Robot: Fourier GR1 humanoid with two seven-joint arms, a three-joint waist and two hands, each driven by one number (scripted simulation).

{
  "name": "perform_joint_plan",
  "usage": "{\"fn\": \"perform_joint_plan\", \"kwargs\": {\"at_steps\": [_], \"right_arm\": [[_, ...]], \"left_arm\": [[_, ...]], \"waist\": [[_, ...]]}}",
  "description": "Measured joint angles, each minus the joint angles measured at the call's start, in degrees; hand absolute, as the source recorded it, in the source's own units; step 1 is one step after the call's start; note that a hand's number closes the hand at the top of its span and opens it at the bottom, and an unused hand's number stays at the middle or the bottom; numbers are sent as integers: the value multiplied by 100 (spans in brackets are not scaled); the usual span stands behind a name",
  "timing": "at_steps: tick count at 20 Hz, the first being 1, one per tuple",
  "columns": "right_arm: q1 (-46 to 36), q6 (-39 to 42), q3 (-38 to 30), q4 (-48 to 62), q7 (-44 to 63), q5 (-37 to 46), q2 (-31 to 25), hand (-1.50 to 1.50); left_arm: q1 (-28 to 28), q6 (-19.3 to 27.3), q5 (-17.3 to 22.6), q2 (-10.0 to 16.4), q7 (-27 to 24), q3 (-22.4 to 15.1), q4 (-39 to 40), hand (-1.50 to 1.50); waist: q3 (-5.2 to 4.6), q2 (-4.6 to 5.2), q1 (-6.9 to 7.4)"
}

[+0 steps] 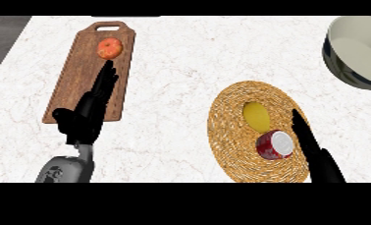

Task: Pick the can from the placemat and place it in the bowl

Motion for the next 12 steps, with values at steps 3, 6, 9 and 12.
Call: {"fn": "perform_joint_plan", "kwargs": {"at_steps": [3,6,9,12], "right_arm": [[72,-52,-33,141,-182,74,12,-150],[-35,-150,5,303,3,417,22,-150],[-165,-168,-91,546,55,618,-48,-150],[-303,-132,-83,781,116,800,-68,-150]], "left_arm": [[43,-34,-94,-47,56,18,-68,0],[-60,-102,-99,-31,83,115,-21,0],[-38,-89,-176,-88,62,118,-26,0],[-53,-105,-229,-176,4,130,60,0]], "waist": [[0,-1,0],[0,2,1],[-1,2,6],[1,3,4]]}}
